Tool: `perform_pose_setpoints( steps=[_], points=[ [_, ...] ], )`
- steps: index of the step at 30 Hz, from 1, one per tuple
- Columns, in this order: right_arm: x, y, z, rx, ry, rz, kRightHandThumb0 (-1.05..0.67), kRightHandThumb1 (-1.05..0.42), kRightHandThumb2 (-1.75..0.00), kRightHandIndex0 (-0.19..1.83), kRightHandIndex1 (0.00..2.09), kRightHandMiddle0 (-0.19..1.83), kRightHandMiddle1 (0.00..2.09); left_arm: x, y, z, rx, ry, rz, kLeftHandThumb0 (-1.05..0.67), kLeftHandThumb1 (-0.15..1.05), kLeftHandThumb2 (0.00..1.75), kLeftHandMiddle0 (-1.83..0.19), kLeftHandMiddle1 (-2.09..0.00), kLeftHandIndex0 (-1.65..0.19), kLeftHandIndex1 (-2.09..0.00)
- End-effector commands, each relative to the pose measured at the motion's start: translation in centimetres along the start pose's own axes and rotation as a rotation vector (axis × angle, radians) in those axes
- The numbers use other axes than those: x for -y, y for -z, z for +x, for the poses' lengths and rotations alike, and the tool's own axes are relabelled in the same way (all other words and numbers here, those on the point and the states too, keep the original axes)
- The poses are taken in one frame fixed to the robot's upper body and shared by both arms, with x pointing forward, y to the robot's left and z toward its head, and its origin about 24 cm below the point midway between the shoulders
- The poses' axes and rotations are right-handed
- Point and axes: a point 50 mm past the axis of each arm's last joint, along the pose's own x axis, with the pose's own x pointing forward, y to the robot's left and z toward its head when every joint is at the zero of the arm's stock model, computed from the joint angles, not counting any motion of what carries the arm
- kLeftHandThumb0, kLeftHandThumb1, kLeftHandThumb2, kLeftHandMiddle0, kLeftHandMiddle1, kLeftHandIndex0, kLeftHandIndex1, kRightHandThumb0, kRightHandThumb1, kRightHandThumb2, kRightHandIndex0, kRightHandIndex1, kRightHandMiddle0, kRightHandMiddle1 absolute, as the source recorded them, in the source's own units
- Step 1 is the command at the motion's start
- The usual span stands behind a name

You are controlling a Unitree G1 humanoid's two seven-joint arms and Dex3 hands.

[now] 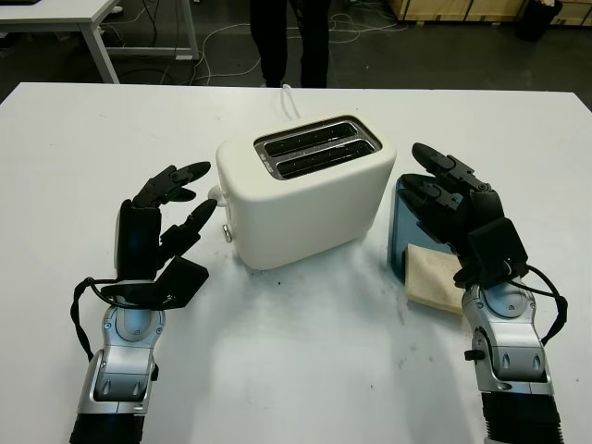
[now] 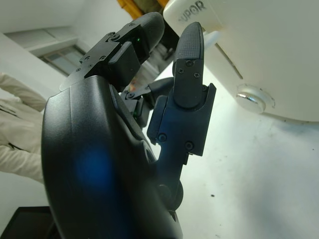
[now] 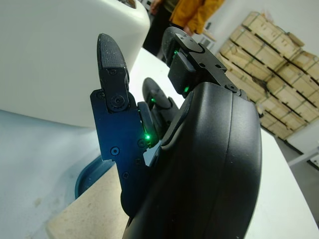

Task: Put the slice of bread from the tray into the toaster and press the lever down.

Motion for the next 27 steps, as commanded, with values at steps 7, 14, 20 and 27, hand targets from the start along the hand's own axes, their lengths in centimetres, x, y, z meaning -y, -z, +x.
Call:
perform_pose_setpoints(
  steps=[7, 14, 20, 27],
  points=[
    [0.1, -0.5, 0.3, 0.013, -0.003, -0.012, -0.51, -0.92, -0.15, 0.63, 0.00, 0.52, 0.00, 0.1, -0.1, 0.1, 0.009, 0.005, -0.002, -0.56, 0.92, 0.30, -0.41, -1.20, -0.71, -0.28],
    [0.2, -1.0, -0.1, 0.025, -0.021, -0.054, -0.50, -0.92, -0.13, 0.61, 0.00, 0.51, 0.00, 0.0, 0.1, 0.0, 0.003, 0.002, -0.006, -0.57, 0.92, 0.30, -0.41, -1.22, -0.71, -0.28],
    [1.4, -1.7, -1.8, 0.064, -0.007, -0.156, -0.45, -0.92, -0.06, 0.59, 0.01, 0.52, 0.01, 0.2, 0.1, 0.0, 0.001, 0.000, -0.019, -0.57, 0.92, 0.29, -0.40, -1.23, -0.72, -0.29],
    [1.5, -1.5, -4.3, 0.064, -0.076, -0.346, -0.52, -0.91, -0.01, 0.59, 0.01, 0.53, 0.01, 0.1, 0.1, 0.0, 0.001, -0.001, -0.020, -0.57, 0.92, 0.29, -0.40, -1.24, -0.71, -0.30]
  ],
)
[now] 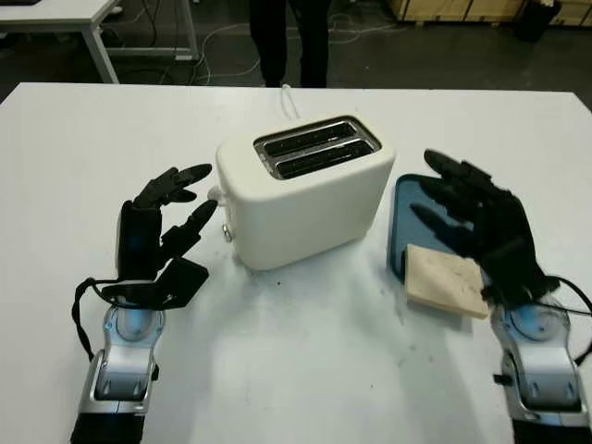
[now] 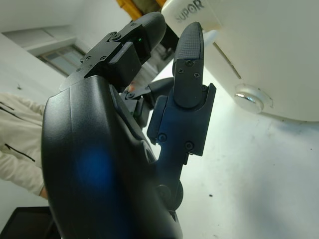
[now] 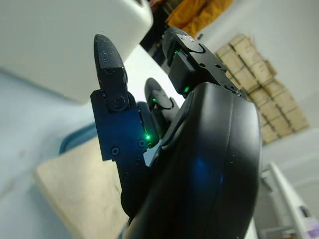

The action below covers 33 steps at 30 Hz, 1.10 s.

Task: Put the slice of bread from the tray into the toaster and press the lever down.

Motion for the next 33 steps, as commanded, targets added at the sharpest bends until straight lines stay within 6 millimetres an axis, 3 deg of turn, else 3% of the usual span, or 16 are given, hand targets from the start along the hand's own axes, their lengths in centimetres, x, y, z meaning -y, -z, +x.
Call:
perform_pose_setpoints(
  steps=[1, 11, 26, 33],
  points=[
    [-0.2, -0.3, -0.8, 0.023, -0.036, -0.067, -0.54, -0.91, -0.01, 0.59, 0.01, 0.53, 0.00, 0.0, 0.0, 0.0, 0.005, -0.003, -0.006, -0.57, 0.92, 0.29, -0.39, -1.24, -0.71, -0.30],
    [-0.8, -0.2, -3.4, -0.014, -0.163, -0.420, -0.61, -0.91, -0.01, 0.38, 0.00, 0.33, 0.00, -0.2, 0.1, 0.0, 0.004, 0.006, 0.015, -0.57, 0.92, 0.30, -0.39, -1.24, -0.70, -0.30],
    [-0.7, -0.3, -3.7, -0.042, -0.271, -0.825, -0.72, -0.84, 0.00, 0.10, 0.00, 0.11, 0.00, -0.4, 0.1, 0.1, 0.007, 0.005, 0.025, -0.56, 0.92, 0.29, -0.40, -1.25, -0.69, -0.32],
    [-1.3, 0.4, -4.1, -0.082, -0.283, -0.894, -0.70, -0.84, 0.00, 0.07, 0.00, 0.11, 0.00, -0.3, -0.1, 0.2, 0.010, 0.008, 0.015, -0.56, 0.92, 0.29, -0.40, -1.26, -0.69, -0.34]
  ],
)
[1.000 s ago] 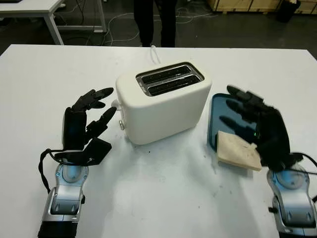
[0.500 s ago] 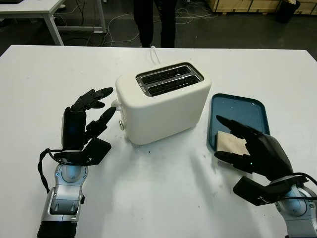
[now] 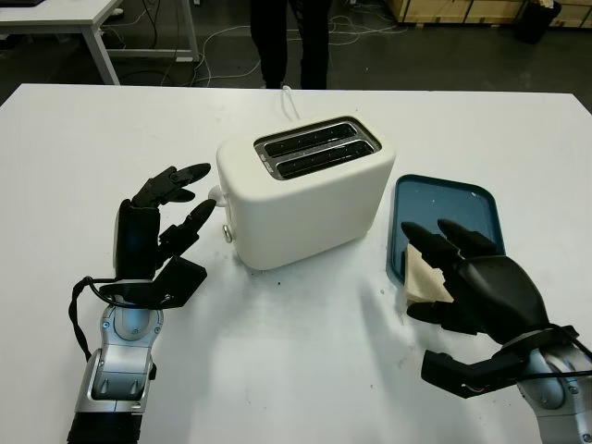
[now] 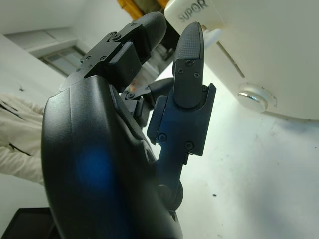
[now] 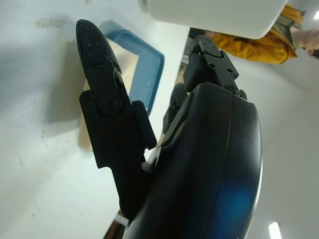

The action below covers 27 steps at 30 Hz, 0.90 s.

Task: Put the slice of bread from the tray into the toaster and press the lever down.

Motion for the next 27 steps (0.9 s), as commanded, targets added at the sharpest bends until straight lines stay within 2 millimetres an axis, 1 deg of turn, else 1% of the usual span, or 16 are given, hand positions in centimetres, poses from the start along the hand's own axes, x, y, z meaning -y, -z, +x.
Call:
perform_pose_setpoints(
  steps=[1, 4, 8, 12, 19, 21, 24, 27],
  points=[
    [-0.3, 0.0, -0.1, -0.019, -0.022, -0.015, -0.70, -0.85, -0.01, 0.07, 0.00, 0.10, 0.00, -0.1, -0.1, 0.1, 0.007, 0.004, 0.000, -0.56, 0.92, 0.29, -0.40, -1.26, -0.69, -0.34],
    [-0.6, -0.1, -0.4, -0.021, -0.027, -0.045, -0.70, -0.85, -0.01, 0.08, 0.01, 0.11, 0.01, -0.1, -0.2, 0.1, 0.008, 0.000, 0.004, -0.56, 0.92, 0.29, -0.39, -1.26, -0.69, -0.34],
    [-0.9, -0.3, -1.0, -0.024, -0.046, -0.134, -0.70, -0.86, 0.00, 0.10, 0.02, 0.13, 0.01, -0.2, -0.3, 0.2, 0.021, -0.003, 0.011, -0.56, 0.92, 0.29, -0.39, -1.26, -0.68, -0.35],
    [-1.7, -0.4, -1.3, -0.033, -0.046, -0.194, -0.70, -0.86, 0.00, 0.11, 0.02, 0.15, 0.02, -0.3, -0.3, 0.2, 0.027, -0.001, 0.013, -0.56, 0.92, 0.30, -0.39, -1.27, -0.67, -0.36],
    [-2.5, -0.6, -1.5, -0.063, -0.052, -0.264, -0.56, -0.92, -0.02, 0.13, 0.03, 0.17, 0.02, -0.2, -0.4, 0.2, 0.026, 0.003, 0.005, -0.57, 0.92, 0.29, -0.39, -1.27, -0.67, -0.37],
    [-2.7, -0.4, -1.5, -0.071, -0.045, -0.285, -0.49, -0.92, -0.08, 0.16, 0.05, 0.21, 0.03, -0.2, -0.5, 0.2, 0.027, 0.004, 0.002, -0.58, 0.92, 0.29, -0.39, -1.27, -0.68, -0.38],
    [-3.0, -0.2, -1.4, -0.086, -0.043, -0.304, -0.45, -0.92, -0.09, 0.18, 0.06, 0.21, 0.03, -0.1, -0.5, 0.2, 0.034, 0.009, 0.003, -0.57, 0.92, 0.30, -0.39, -1.28, -0.67, -0.39],
    [-3.5, 0.1, -1.2, -0.092, -0.009, -0.348, -0.46, -0.92, -0.07, 0.22, 0.08, 0.25, 0.04, 0.0, -0.5, 0.2, 0.032, 0.008, -0.001, -0.56, 0.92, 0.29, -0.40, -1.30, -0.67, -0.39]
  ],
)
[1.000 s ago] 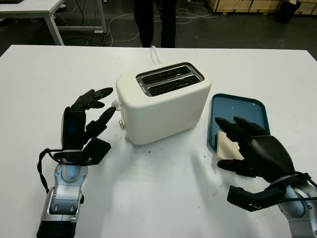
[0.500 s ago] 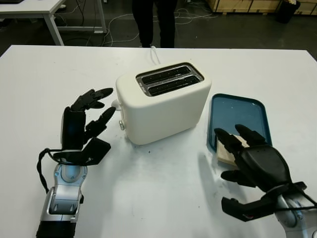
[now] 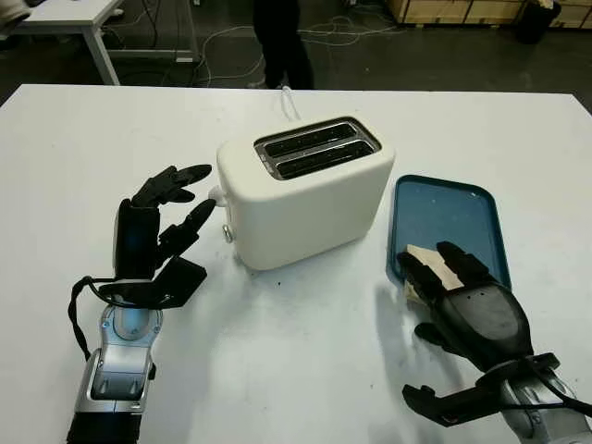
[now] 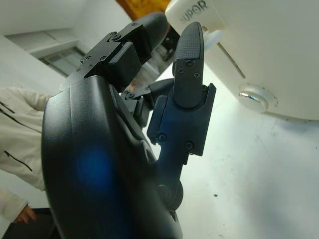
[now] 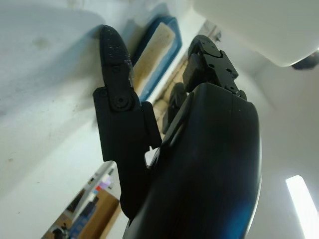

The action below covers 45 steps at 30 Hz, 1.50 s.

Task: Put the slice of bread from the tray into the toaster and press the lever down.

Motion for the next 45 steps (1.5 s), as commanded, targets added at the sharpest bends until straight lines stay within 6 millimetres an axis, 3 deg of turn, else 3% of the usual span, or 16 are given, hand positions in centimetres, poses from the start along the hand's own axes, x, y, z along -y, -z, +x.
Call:
perform_pose_setpoints(
  steps=[1, 4, 10, 14, 18, 19, 21, 22, 24, 26, 32, 38, 45],
  points=[
    [-0.8, 0.0, 0.1, -0.017, 0.010, -0.019, -0.43, -0.92, -0.08, 0.23, 0.09, 0.26, 0.05, 0.0, -0.4, 0.1, 0.029, 0.006, -0.005, -0.56, 0.92, 0.29, -0.40, -1.30, -0.67, -0.40],
    [-1.2, 0.2, 0.3, -0.037, 0.010, -0.038, -0.34, -0.92, -0.15, 0.24, 0.10, 0.26, 0.04, 0.1, -0.5, 0.1, 0.031, 0.009, -0.005, -0.55, 0.92, 0.28, -0.40, -1.31, -0.67, -0.40],
    [-1.7, 0.7, 0.7, -0.069, 0.033, -0.078, -0.30, -0.92, -0.12, 0.31, 0.15, 0.32, 0.05, 0.1, -0.5, 0.1, 0.030, 0.015, -0.002, -0.56, 0.92, 0.29, -0.39, -1.32, -0.66, -0.42],
    [-1.8, 1.0, 0.9, -0.099, 0.032, -0.045, -0.07, -0.92, -0.28, 0.34, 0.19, 0.35, 0.06, 0.2, -0.6, 0.1, 0.030, 0.021, -0.008, -0.56, 0.92, 0.29, -0.38, -1.32, -0.65, -0.43],
    [-1.9, 1.2, 0.9, -0.096, 0.037, -0.097, 0.02, -0.92, -0.20, 0.43, 0.27, 0.46, 0.09, 0.2, -0.6, 0.1, 0.036, 0.025, -0.005, -0.54, 0.92, 0.28, -0.39, -1.34, -0.65, -0.45],
    [-1.8, 1.2, 0.9, -0.097, 0.026, -0.108, 0.00, -0.92, -0.15, 0.43, 0.53, 0.54, 0.10, 0.2, -0.6, 0.1, 0.037, 0.026, -0.004, -0.54, 0.92, 0.28, -0.39, -1.35, -0.64, -0.45],
    [-1.5, 1.2, 0.9, -0.095, 0.015, -0.106, -0.06, -0.92, -0.09, 0.31, 1.32, 0.70, 0.17, 0.2, -0.6, 0.1, 0.036, 0.027, -0.012, -0.54, 0.92, 0.28, -0.38, -1.36, -0.64, -0.46],
    [-1.3, 1.2, 0.9, -0.084, 0.012, -0.106, -0.11, -0.91, -0.05, 0.42, 1.57, 0.79, 0.24, 0.2, -0.6, 0.1, 0.036, 0.028, -0.014, -0.54, 0.92, 0.28, -0.37, -1.36, -0.63, -0.46],
    [-1.2, 1.2, 0.9, -0.062, 0.018, -0.102, -0.17, -0.91, -0.02, 0.62, 1.70, 0.80, 0.46, 0.2, -0.6, 0.1, 0.036, 0.030, -0.019, -0.54, 0.92, 0.28, -0.37, -1.35, -0.63, -0.47],
    [-1.1, 1.2, 0.8, -0.051, 0.020, -0.078, -0.23, -0.91, 0.00, 0.73, 1.74, 0.71, 0.73, 0.3, -0.6, 0.1, 0.035, 0.032, -0.022, -0.54, 0.92, 0.28, -0.37, -1.35, -0.63, -0.47],
    [-1.2, 1.4, 0.8, -0.009, 0.112, -0.071, -0.39, -0.92, -0.14, 0.81, 1.75, 0.40, 1.65, 0.3, -0.5, 0.1, 0.033, 0.036, -0.016, -0.55, 0.92, 0.28, -0.38, -1.34, -0.62, -0.49],
    [-1.1, 1.7, 1.1, 0.017, 0.182, -0.079, -0.37, -0.92, -0.31, 0.83, 1.75, 0.34, 1.74, 0.4, -0.6, 0.1, 0.030, 0.039, -0.017, -0.55, 0.92, 0.29, -0.37, -1.34, -0.61, -0.50],
    [-0.7, 1.9, 1.7, 0.040, 0.276, -0.018, -0.34, -0.92, -0.27, 0.81, 1.75, 0.39, 1.75, 0.4, -0.5, 0.1, 0.031, 0.044, -0.020, -0.54, 0.92, 0.29, -0.36, -1.35, -0.60, -0.52]
  ],
)
